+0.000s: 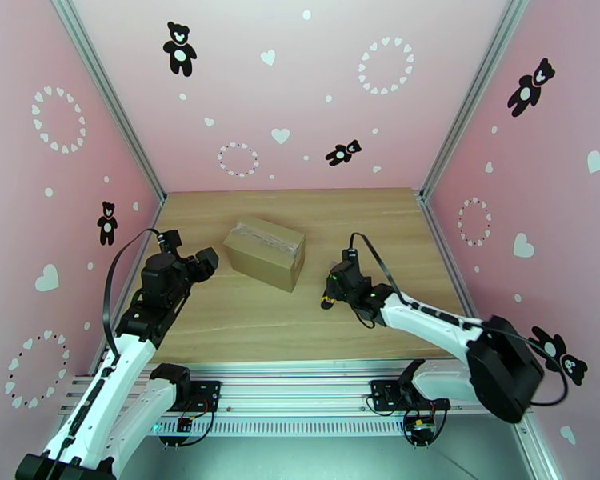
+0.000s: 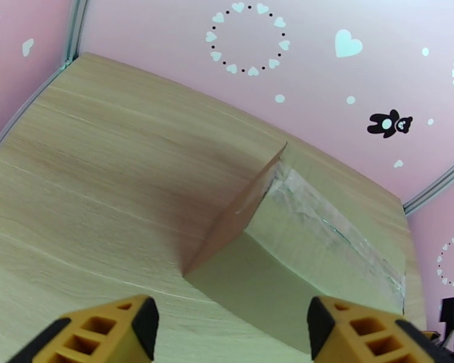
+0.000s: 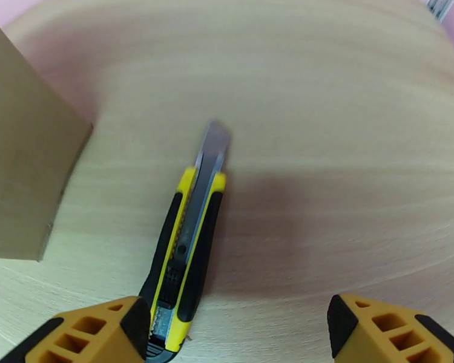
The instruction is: Unpack the express box
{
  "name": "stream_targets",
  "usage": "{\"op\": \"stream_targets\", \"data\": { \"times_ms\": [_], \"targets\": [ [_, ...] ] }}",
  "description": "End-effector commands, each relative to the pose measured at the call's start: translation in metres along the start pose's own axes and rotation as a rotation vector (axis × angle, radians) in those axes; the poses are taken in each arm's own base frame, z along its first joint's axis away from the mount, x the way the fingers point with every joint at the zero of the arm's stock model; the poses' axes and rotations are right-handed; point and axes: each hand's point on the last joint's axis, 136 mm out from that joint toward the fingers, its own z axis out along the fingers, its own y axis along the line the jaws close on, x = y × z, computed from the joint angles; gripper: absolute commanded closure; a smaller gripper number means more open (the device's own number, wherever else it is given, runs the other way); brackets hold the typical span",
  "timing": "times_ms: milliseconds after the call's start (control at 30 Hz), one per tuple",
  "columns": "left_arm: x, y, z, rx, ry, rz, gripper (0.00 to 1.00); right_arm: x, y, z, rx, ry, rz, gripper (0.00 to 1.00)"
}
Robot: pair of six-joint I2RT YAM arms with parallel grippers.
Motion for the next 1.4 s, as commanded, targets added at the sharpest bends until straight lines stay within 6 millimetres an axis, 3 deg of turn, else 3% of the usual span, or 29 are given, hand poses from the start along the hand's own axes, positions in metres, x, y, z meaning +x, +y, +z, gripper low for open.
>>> {"op": "stream_targets", "data": {
  "times_ms": [0,533,767,1367],
  "targets": [
    [0.001,-0.008,-0.001,0.040,0.011,-0.012,0.28,-0.012,0.020,0.000,-0.057,-0.016,0.076,0.18],
    [-0.003,-0.015,0.009,0.063,0.013,-0.027,0.28,0.007,0.032,0.024,-0.061,0.078,0.095,0.28],
    [-0.006,-0.015,0.010,0.062,0.002,-0.023,0.28,0.013,0.035,0.034,-0.044,0.110,0.096,0.39],
    [-0.006,-0.010,0.010,0.033,0.002,-0.010,0.28,0.036,0.027,0.055,0.020,0.215,0.144,0.49]
  ]
}}
